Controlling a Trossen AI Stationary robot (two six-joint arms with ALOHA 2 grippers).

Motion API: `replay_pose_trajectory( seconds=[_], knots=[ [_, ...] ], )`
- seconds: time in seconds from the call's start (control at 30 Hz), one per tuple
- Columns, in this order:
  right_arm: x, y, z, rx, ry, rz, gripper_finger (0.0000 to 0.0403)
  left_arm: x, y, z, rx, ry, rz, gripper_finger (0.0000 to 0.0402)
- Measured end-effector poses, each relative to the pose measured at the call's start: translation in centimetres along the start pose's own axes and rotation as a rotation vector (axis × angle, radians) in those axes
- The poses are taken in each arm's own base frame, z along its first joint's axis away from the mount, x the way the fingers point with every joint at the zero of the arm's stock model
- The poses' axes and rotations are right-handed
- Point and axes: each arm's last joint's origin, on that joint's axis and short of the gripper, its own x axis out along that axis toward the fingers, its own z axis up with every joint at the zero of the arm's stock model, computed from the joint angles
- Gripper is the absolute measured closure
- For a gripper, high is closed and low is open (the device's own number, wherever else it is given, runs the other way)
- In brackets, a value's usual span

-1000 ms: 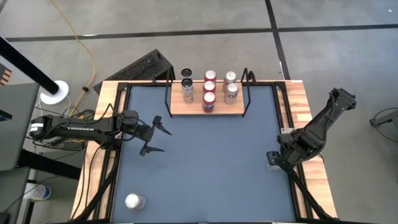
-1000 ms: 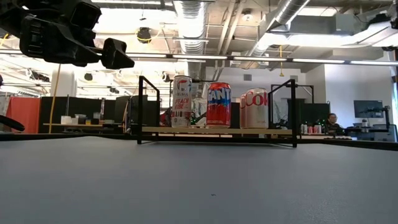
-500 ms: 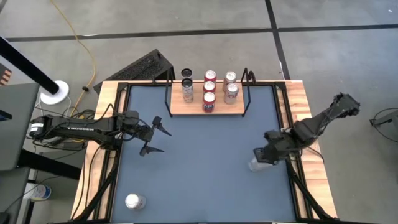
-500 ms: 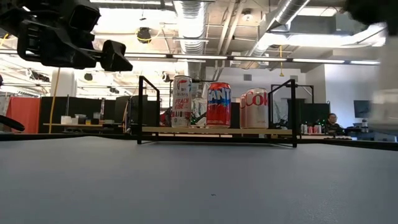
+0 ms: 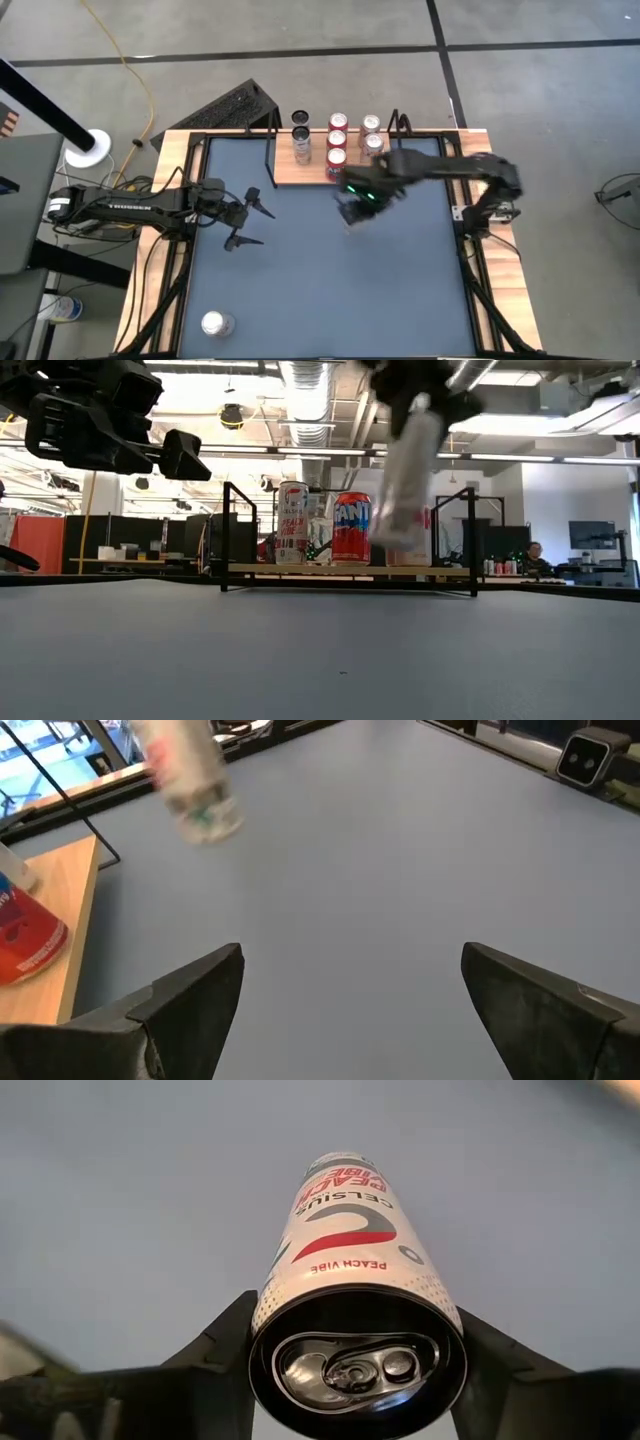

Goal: Place canned beverage on shelf
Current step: Put the black soda can on the shelf aligned with the other black soda can

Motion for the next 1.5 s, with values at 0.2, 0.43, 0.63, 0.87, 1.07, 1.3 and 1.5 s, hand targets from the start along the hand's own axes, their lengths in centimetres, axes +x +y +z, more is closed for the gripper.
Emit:
replay_pose_trajectory(
  seconds=[0.2,0.43,0.63,0.87,1.07,1.3,1.5],
  knots=[
    [3.2,1.3,5.4,-0.065,0.082,-0.132,0.0185,0.0,0.1,0.1,-0.063,-0.006,0.01,0.0038],
    [4.8,2.9,7.3,-0.147,0.114,-0.145,0.0173,0.0,0.2,0.1,-0.065,-0.001,0.048,0.0038],
    [5.7,3.4,7.6,-0.188,0.15,-0.122,0.0149,0.0,0.2,0.1,-0.06,0.001,0.048,0.0038],
    [5.5,3.6,7.7,-0.22,0.132,-0.089,0.0137,0.0,0.2,0.1,-0.061,0.004,0.046,0.0038],
    [5.6,3.9,7.9,-0.23,0.109,-0.068,0.0136,0.0,0.1,-0.1,-0.067,0.016,0.041,0.0038],
    [5.7,4.0,8.1,-0.304,0.094,-0.052,0.0135,0.0,0.1,-0.1,-0.07,0.024,0.039,0.0038],
    [5.7,4.3,8.0,-0.546,0.092,-0.033,0.0135,0.0,0.0,-0.2,-0.071,0.033,0.035,0.0038]
  ],
)
